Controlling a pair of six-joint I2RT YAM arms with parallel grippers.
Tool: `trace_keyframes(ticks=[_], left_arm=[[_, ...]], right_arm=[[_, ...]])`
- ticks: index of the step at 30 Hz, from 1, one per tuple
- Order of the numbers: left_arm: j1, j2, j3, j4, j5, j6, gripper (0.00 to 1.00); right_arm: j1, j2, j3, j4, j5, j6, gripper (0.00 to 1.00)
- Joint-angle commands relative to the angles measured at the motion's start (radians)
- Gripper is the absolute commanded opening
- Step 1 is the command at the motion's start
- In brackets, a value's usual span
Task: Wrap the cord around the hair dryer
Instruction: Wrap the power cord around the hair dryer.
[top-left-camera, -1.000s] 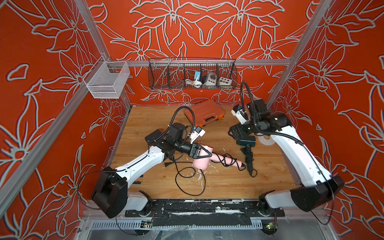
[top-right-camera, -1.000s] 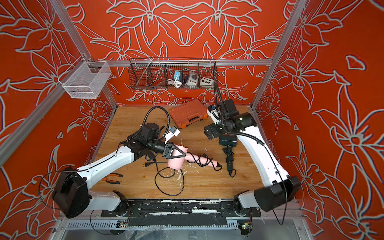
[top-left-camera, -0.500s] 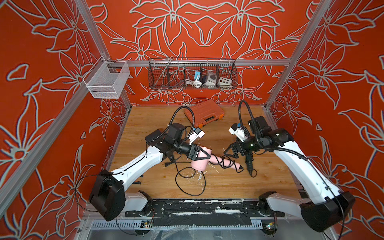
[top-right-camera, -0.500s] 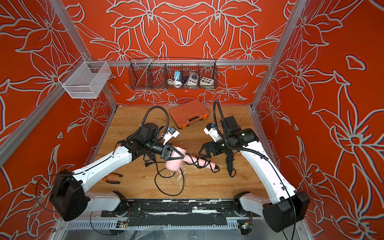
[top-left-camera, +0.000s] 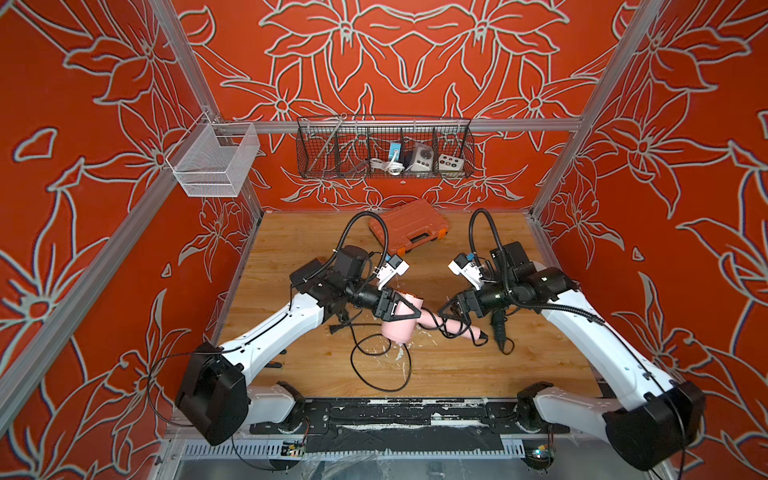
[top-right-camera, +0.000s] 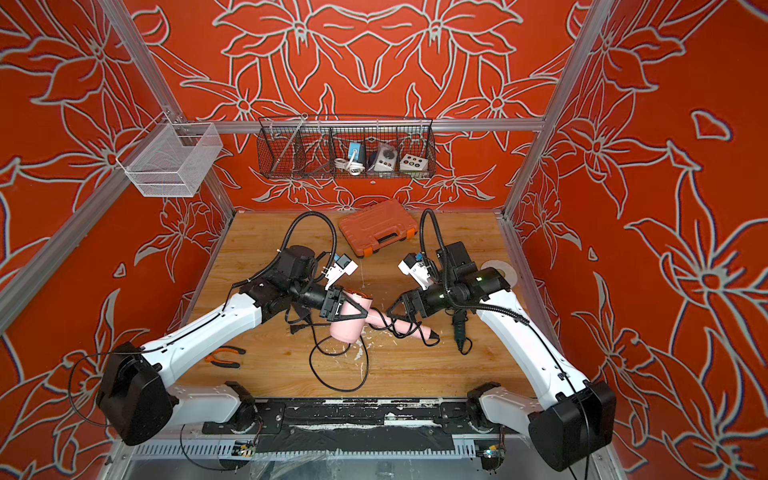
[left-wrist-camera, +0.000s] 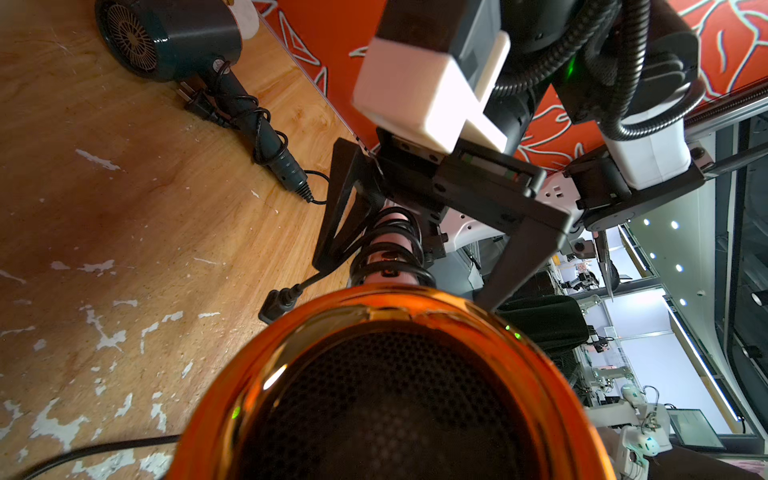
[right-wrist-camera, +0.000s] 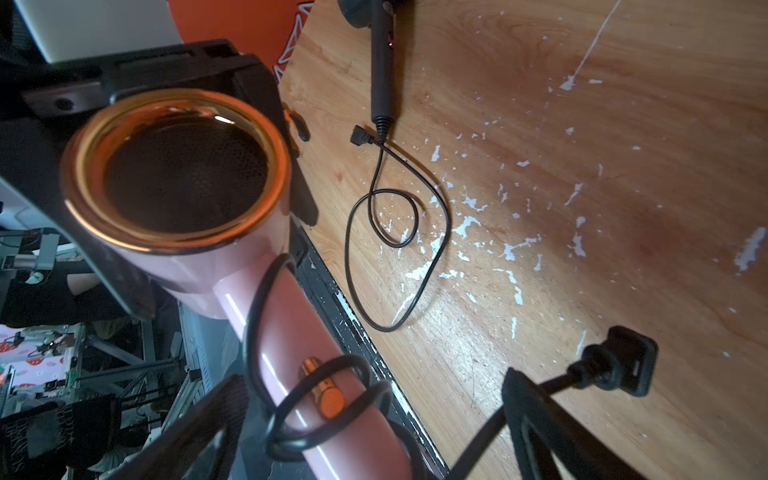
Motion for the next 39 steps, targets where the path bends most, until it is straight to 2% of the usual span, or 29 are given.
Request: trace_keyframes(ticks=[1,8,13,20,39], left_arm=[[0.002,-0.027,0.042,0.060,0.055,0.001,0.00],[0.002,-0.026,0.042,0.052,0.049,0.002,0.00],[0.002,-0.021,0.040,0.047,0.046,0.005,0.00],[0.002,-0.015,0.046,0.058,0.044,-0.003,0.00],[0.002,0.043,0.102,0.014,0.018,0.036,0.00]], right_arm=[[0.007,-0.019,-0.025,0.009,-0.045,-0.025,0.99],[0.006,-0.029,-0.040,-0.019,-0.008,-0.033,0.99],[0.008,-0.055,-0.047,-0.008,-0.078,-0.032,0.99],[0.014,-0.044,-0.075,-0.031,-0.099,-0.050,0.99],[0.118,0.016,-0.088,-0.003,-0.082,-0.046,0.99]])
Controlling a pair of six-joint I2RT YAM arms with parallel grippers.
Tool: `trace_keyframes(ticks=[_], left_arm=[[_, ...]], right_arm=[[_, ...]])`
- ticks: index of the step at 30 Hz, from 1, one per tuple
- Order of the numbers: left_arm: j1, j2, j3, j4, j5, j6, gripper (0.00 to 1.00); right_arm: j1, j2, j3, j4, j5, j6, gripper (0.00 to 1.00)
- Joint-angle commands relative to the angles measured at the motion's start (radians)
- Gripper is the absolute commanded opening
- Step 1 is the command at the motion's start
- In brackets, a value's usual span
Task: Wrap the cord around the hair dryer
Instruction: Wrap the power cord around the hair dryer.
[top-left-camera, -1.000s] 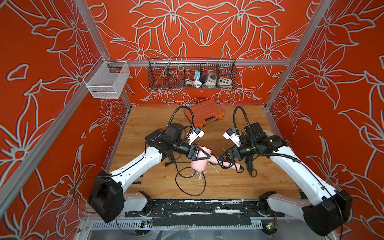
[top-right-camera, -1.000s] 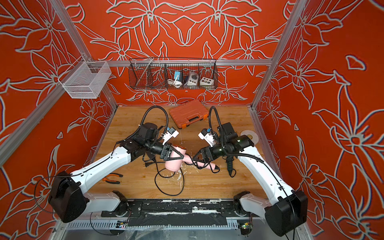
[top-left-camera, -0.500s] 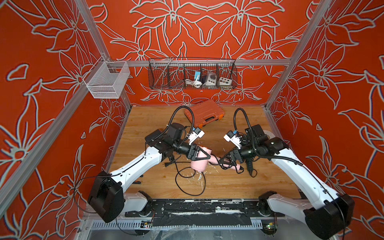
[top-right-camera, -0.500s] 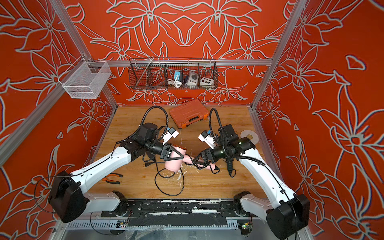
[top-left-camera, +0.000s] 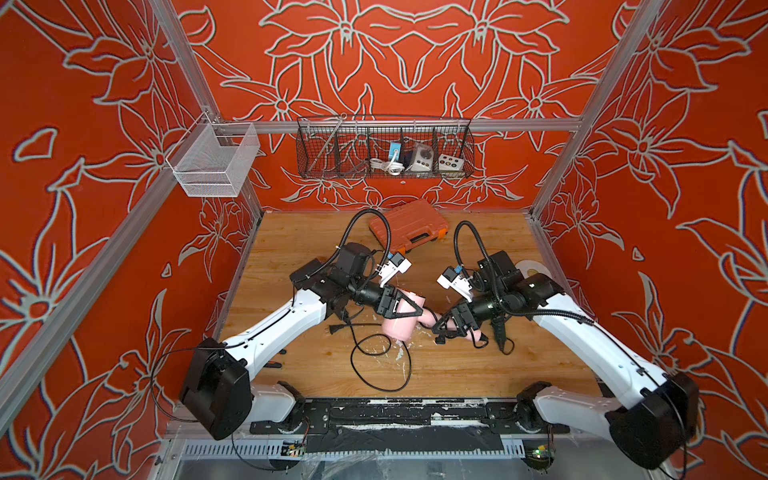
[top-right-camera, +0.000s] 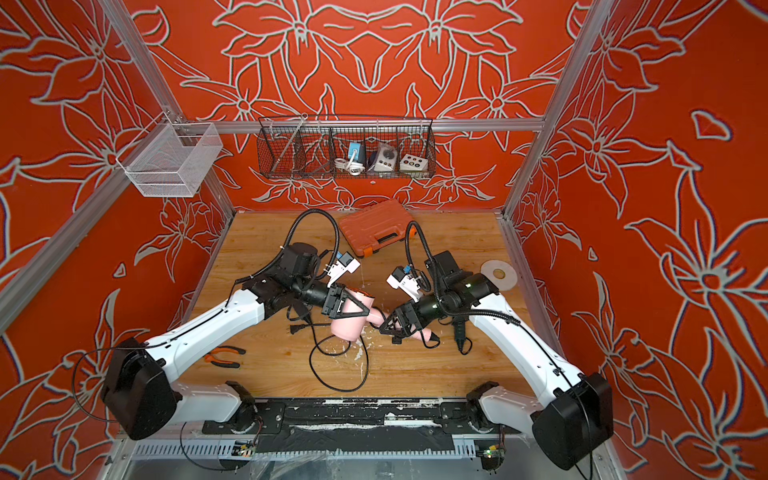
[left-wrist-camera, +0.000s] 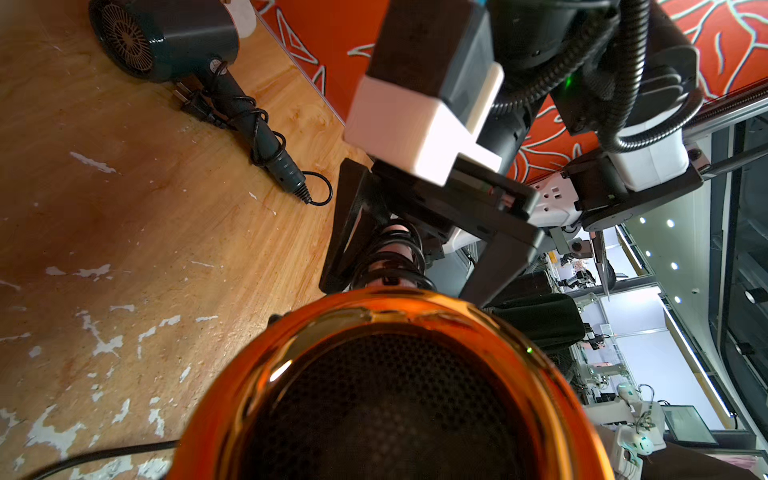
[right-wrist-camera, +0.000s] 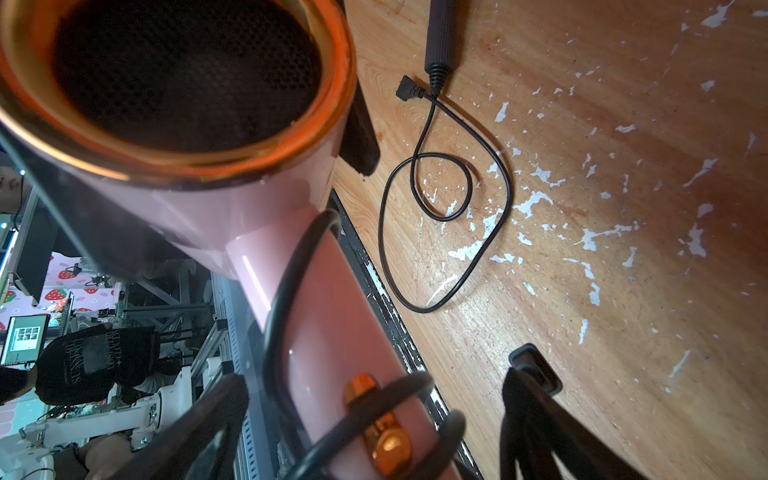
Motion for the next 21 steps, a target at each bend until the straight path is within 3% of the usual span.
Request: trace_keyframes(ticks=[1,4,9,17,21], left_arm=[[0.003,0.010,0.054,0.052,0.010,0.031,0.00],[0.003,0.022,0.063,0.060,0.011,0.028,0.00],[0.003,0.035,0.069,0.062,0.011,0.026,0.00],[0.002,0.042,0.066,0.083,0.007,0.008,0.00],[0.003,0.052,0.073,0.101,0.009,-0.003,0.00]], right_arm=[[0.025,0.007,-0.018,-0.019,-0.014,-0.015,0.99],[0.029,0.011,-0.018,-0.018,-0.001,-0.012,0.88],[0.033,0.016,-0.018,-0.006,0.017,-0.004,0.60],[0.036,0.027,-0.027,0.041,0.014,0.010,0.46],[0.039,0.035,-0.037,0.066,0.022,0.021,0.28]])
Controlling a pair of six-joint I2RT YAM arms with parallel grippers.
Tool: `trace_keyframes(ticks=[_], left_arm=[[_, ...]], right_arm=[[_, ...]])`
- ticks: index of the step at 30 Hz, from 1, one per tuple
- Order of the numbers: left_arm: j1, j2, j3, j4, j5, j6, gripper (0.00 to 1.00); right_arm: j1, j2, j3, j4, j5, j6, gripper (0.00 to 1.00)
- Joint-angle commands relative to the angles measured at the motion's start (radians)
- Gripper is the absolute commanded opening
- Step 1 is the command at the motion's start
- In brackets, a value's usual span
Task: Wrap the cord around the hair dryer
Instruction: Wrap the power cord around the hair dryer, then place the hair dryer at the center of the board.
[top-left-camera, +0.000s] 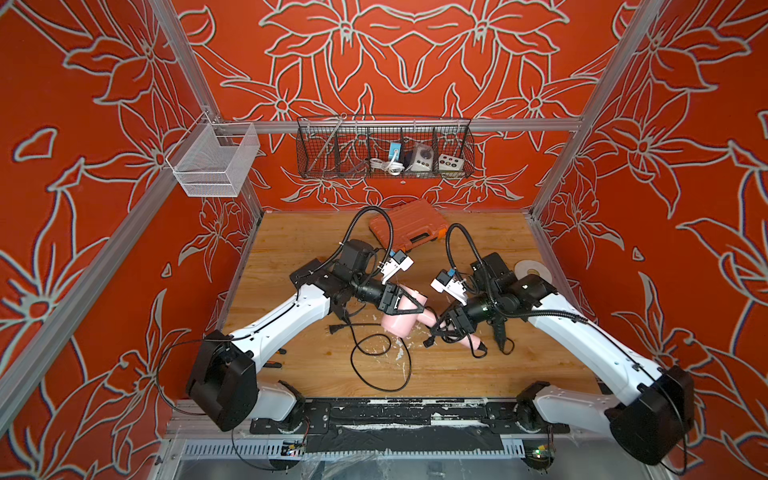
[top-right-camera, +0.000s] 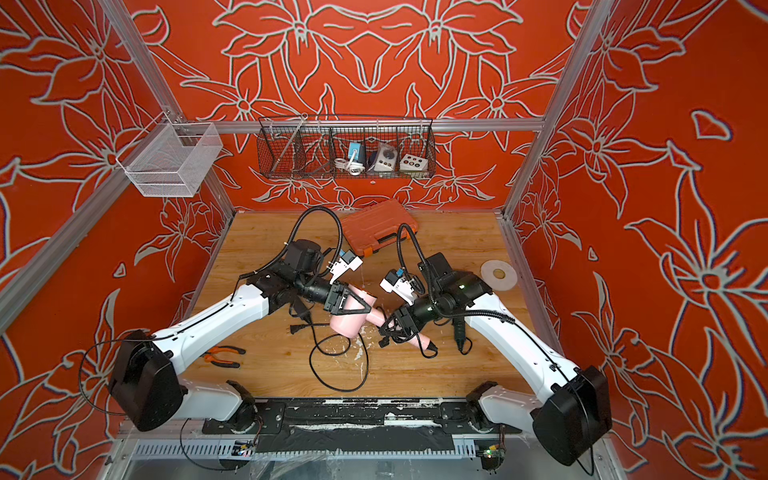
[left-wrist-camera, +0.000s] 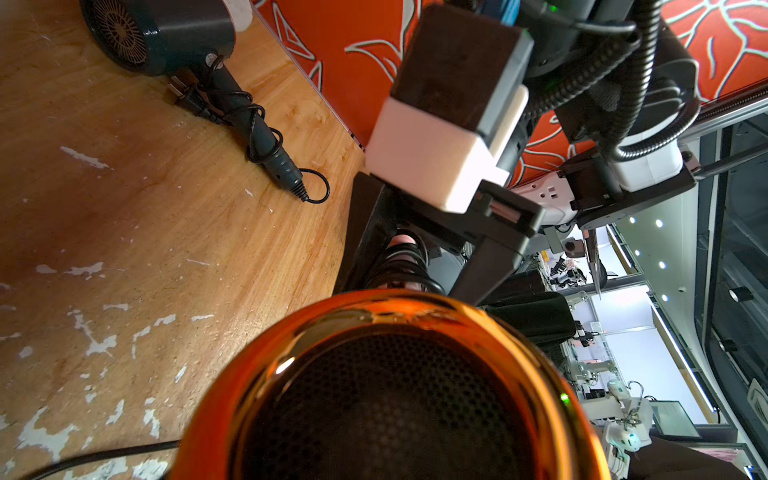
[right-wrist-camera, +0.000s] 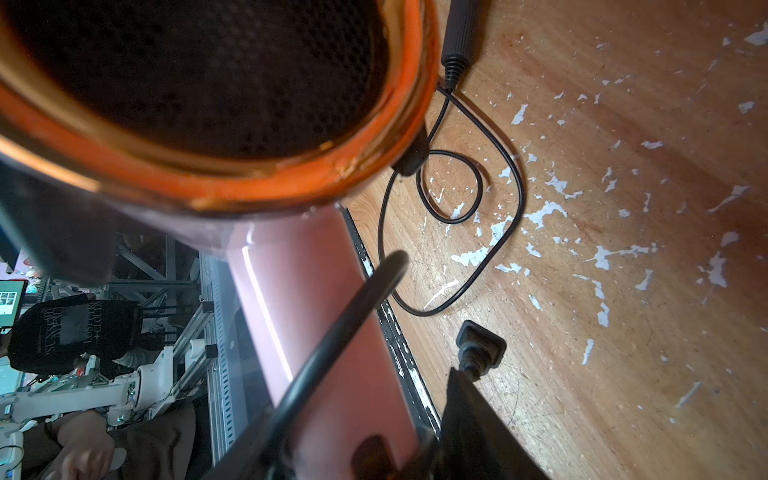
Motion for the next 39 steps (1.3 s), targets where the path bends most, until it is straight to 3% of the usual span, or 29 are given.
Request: trace_keyframes(ticks=[1,4,6,12,14,17,20,22,30,39], left_arm=[[0.001,0.009,0.047,0.111,-0.021,-0.003,0.00],[0.001,0.018,0.056,0.111,-0.021,-0.003,0.00],[0.001,0.024,0.060,0.110,-0.027,-0.003,0.00],[0.001,0.026,0.070,0.114,-0.074,-0.009,0.48],[0.004,0.019,0.071,0.114,-0.114,-0.012,0.70],[0.011,0.004,0.067,0.114,-0.194,-0.014,0.86],[0.022,-0.006,0.061,0.133,-0.248,-0.028,0.96],[0.025,-0.007,0.059,0.143,-0.268,-0.031,1.00],[0.027,-0.015,0.052,0.144,-0.290,-0.035,1.00],[0.030,-0.028,0.022,0.142,-0.297,-0.027,1.00]], right_arm=[[0.005,0.021,-0.027,0.028,0.011,0.062,0.22],[0.006,0.023,-0.039,0.044,0.031,0.070,0.00],[0.006,0.019,-0.050,0.060,0.048,0.078,0.00],[-0.002,-0.004,-0.086,0.128,0.105,0.123,0.00],[-0.015,-0.016,-0.106,0.155,0.134,0.146,0.00],[-0.058,-0.038,-0.146,0.204,0.146,0.186,0.00],[-0.105,-0.056,-0.188,0.245,0.158,0.217,0.00],[-0.136,-0.053,-0.215,0.278,0.160,0.236,0.00],[-0.273,0.010,-0.385,0.470,0.247,0.359,0.00],[-0.303,0.105,-0.443,0.401,0.428,0.322,0.00]])
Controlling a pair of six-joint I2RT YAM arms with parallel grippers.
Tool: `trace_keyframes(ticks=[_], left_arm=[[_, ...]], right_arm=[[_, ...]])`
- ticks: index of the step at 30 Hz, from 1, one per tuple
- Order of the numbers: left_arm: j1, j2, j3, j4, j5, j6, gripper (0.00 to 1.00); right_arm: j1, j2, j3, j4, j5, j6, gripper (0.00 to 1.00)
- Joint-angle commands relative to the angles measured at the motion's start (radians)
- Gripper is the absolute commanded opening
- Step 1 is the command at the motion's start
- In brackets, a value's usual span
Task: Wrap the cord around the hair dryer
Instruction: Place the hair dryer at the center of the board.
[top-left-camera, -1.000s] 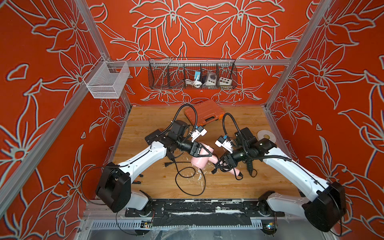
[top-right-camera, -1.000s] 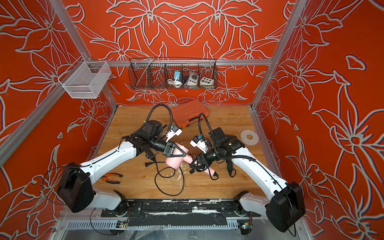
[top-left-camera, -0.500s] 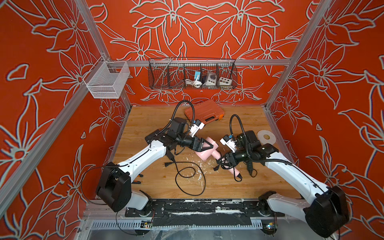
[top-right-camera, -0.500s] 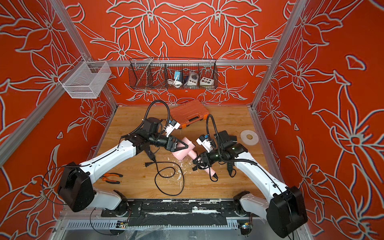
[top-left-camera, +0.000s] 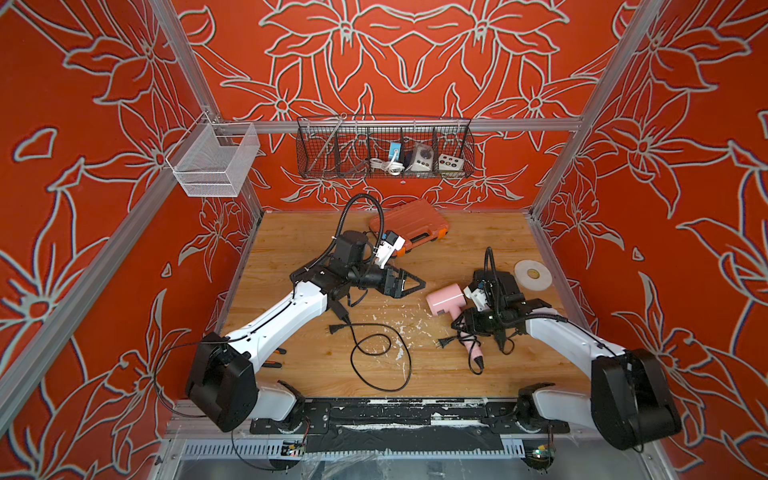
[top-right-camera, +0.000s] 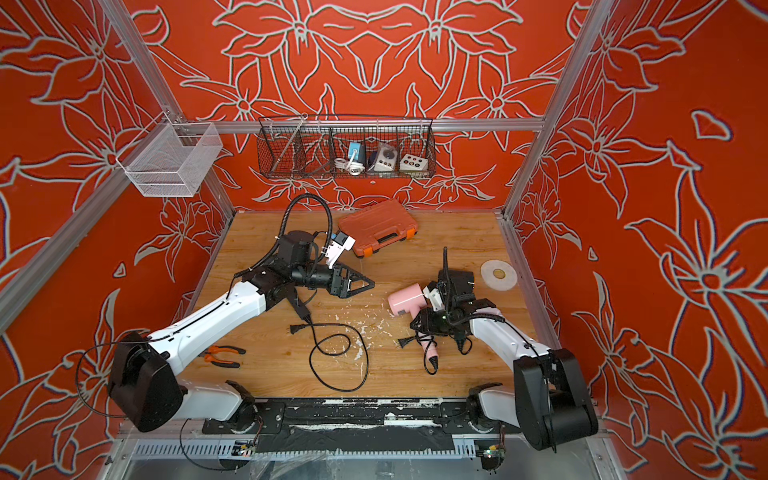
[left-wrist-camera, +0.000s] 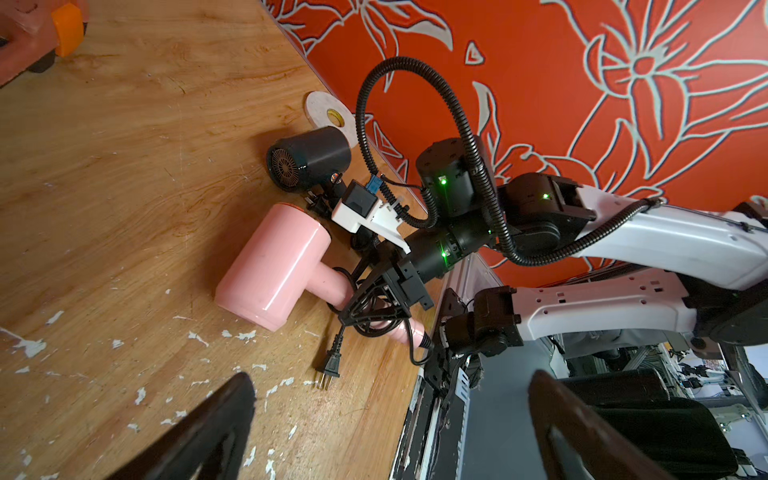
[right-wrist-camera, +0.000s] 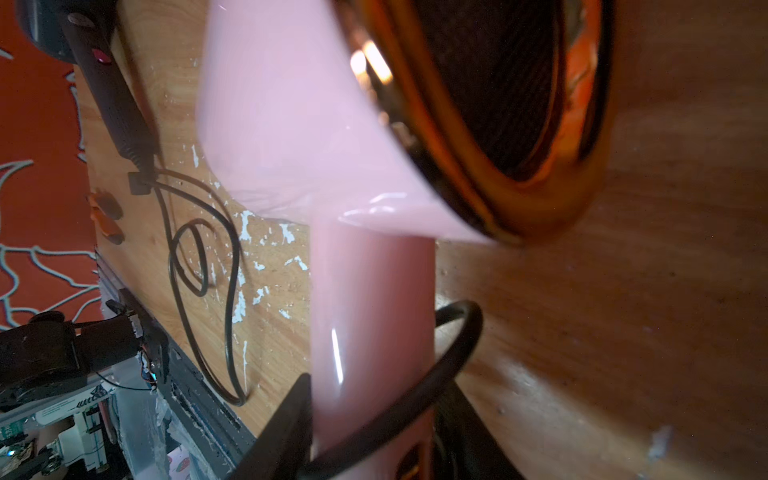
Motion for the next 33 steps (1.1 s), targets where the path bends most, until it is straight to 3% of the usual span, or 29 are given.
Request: trace_keyframes(ticks=[1,5,8,13,16,26,33], left_arm=[[0.001,-0.015,-0.015,0.022,-0.002,0.005,1.00],[0.001,-0.011,-0.013,0.024,0.003,0.002,1.00],[0.001,-0.018,-0.013,0.016,-0.002,0.006,1.00],[0.001,-0.035,-0.026,-0.003,-0.019,0.015,1.00],[0.002,-0.042,-0.042,0.006,-0.019,0.006,1.00],[0.001,-0.065,-0.055,-0.016,-0.068,-0.010,1.00],[0.002,-0.113,-0.086,-0.111,-0.262,-0.038,1.00]], right_arm=[[-0.007,0.038,-0.039,-0.002,0.121,0.018,0.00],[-0.004,0.080,-0.015,-0.033,0.141,0.020,0.01],[-0.004,0.122,0.012,-0.077,0.141,0.012,0.36],[-0.002,0.055,0.014,-0.116,0.181,0.037,0.84],[-0.002,-0.003,0.021,-0.145,0.219,0.046,0.98],[-0.001,-0.146,0.083,-0.222,0.256,0.060,0.99],[0.007,-0.219,0.182,-0.262,0.251,0.034,0.99]])
